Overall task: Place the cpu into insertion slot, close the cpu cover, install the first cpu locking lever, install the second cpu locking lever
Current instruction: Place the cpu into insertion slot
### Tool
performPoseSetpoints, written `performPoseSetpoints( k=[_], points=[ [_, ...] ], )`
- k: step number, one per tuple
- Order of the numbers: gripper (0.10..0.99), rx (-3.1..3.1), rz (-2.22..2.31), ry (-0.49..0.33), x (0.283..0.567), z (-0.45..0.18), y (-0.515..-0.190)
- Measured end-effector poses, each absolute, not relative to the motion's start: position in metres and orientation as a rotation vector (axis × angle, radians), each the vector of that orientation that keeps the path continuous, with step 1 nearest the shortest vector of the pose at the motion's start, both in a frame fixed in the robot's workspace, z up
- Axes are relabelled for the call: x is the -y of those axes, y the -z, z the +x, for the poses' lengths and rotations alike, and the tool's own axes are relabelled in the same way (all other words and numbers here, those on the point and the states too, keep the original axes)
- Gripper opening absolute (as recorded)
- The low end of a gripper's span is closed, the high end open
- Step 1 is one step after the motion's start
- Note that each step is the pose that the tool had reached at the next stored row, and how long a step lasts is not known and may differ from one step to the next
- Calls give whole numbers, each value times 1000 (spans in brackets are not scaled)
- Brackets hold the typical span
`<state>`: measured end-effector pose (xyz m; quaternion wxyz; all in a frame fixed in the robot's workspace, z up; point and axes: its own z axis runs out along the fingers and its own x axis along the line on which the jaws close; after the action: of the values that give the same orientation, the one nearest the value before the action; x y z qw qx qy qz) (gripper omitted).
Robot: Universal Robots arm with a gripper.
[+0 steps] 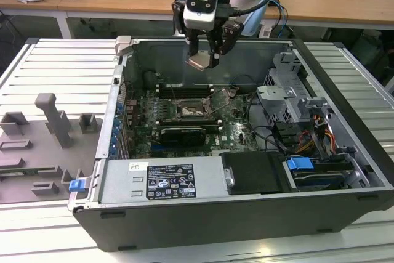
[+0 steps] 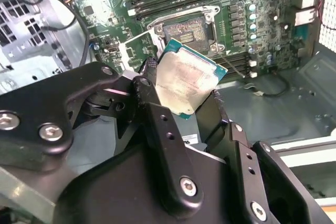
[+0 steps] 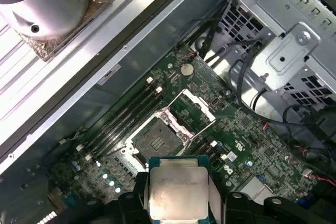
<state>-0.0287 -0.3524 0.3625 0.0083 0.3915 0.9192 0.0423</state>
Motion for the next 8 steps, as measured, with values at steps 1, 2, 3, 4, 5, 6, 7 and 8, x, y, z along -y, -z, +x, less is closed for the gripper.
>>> performPoseSetpoints(
  k=[1, 2, 3, 4, 5, 6, 7, 8],
  points=[
    [541, -2856, 1258, -132, 352, -29, -362],
    [541, -2845, 1281, -132, 352, -29, -362],
    [541, -2837, 1299, -131, 352, -29, -362],
    [541, -2822, 1329, -131, 352, -29, -362],
    [541, -2815, 1342, -131, 352, -29, -362],
    [541, -2806, 1360, -131, 352, -29, -362],
    [541, -2797, 1378, -130, 352, -29, -362],
    [541, -2788, 1395, -130, 352, -29, -362]
  ],
)
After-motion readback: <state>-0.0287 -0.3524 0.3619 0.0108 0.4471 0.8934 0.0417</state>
